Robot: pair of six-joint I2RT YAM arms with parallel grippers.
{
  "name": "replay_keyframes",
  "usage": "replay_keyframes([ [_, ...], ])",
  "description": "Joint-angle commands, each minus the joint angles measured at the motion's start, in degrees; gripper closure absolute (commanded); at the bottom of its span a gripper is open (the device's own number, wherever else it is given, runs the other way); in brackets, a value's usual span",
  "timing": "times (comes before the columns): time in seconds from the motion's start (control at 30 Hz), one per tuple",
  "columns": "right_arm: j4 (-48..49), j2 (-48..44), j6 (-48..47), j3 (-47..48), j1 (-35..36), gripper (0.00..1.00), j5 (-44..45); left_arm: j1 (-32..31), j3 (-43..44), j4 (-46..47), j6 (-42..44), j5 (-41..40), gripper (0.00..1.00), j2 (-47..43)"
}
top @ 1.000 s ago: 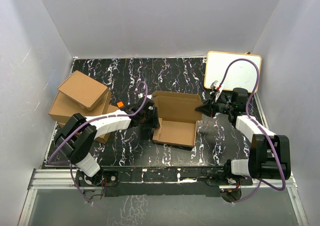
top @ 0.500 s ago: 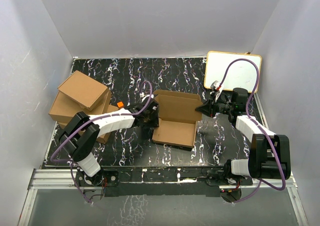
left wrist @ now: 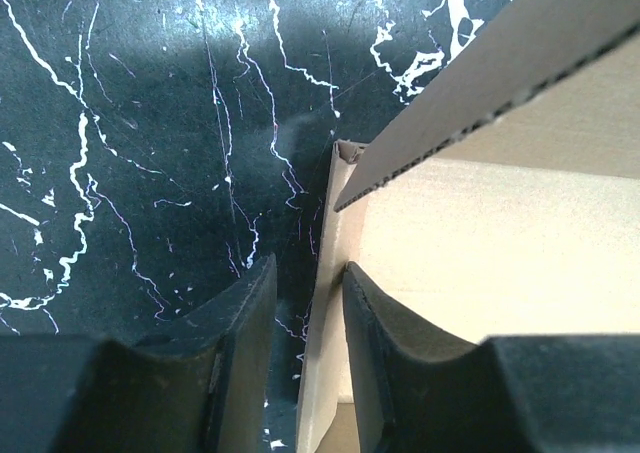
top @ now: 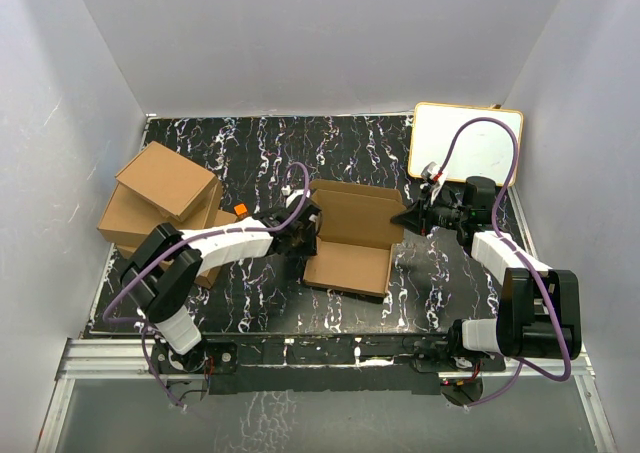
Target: Fold the paper box
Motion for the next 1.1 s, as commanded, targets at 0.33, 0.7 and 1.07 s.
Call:
replay_keyframes([
  [0.33, 3.39, -0.69, -1.31, 0.35, 0.25, 0.92, -1.13, -1.89, 3.47, -8.53, 3.57, -4.32, 0.94, 4.09],
  [0.7, 3.48, -0.51, -1.29, 0.34, 0.24, 0.92, -1.2, -3.68, 5.29, -11.06, 4.32, -7.47, 0.77, 6.09],
  [1.07, 3.46, -1.04, -1.4, 0.21, 0.23, 0.92, -0.9, -3.65, 6.06, -12.2, 5.17, -8.94, 1.0, 6.12],
])
